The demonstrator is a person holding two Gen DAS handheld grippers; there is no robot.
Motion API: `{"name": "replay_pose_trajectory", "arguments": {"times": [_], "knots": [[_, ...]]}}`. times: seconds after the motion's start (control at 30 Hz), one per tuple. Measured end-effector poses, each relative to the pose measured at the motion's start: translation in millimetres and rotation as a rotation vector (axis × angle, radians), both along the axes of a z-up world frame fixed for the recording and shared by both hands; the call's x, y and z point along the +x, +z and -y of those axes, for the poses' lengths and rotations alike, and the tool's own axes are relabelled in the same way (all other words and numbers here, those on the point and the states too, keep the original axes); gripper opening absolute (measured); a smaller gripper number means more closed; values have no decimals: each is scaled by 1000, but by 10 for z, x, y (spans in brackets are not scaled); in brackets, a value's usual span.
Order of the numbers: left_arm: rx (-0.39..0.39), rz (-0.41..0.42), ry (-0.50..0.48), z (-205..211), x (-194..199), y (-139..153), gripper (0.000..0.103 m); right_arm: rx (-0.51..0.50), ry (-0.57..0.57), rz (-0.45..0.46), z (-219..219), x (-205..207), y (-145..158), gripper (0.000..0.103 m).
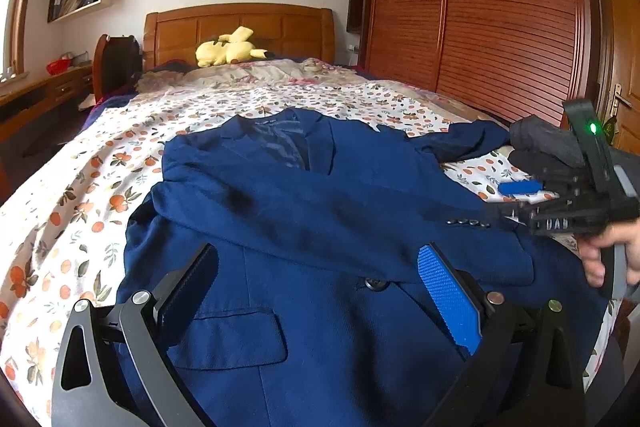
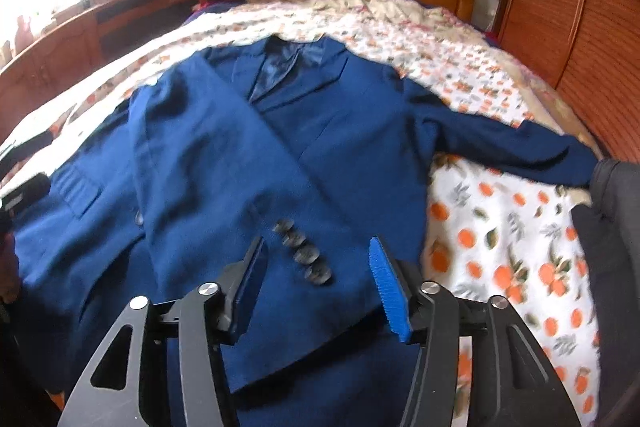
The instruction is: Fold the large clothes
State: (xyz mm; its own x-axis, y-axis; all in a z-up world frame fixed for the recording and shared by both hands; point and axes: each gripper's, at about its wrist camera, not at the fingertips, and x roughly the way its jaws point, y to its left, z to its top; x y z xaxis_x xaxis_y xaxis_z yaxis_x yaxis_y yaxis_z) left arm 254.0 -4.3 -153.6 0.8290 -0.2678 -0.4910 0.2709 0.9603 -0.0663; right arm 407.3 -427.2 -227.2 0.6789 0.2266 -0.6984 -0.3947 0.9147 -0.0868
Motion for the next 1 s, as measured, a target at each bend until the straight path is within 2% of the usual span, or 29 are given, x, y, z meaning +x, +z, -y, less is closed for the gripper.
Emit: {"name": "replay_pose_trajectory", "arguments": {"times": [0.33, 0.5, 0.6, 0.73, 0.8, 1.0], "knots": [[-25, 101, 56, -118, -96, 170, 100, -8, -102, -2, 367, 653, 203, 53], [-44, 141, 88, -197, -145, 274, 100, 28, -185, -18, 543, 1050, 201, 62], [-64, 158, 101, -257, -168, 339, 100, 44, -248, -36, 652, 1275, 135, 67], [-75, 172, 106, -303, -207, 408, 100, 87, -319, -78, 808, 1570, -21, 69], [-67, 180, 110, -318, -212, 429, 100, 100, -355, -91, 878, 1688, -93, 75], [-51, 166, 117, -343, -157, 404, 100, 173, -462, -135, 1130, 2011, -260, 76]]}}
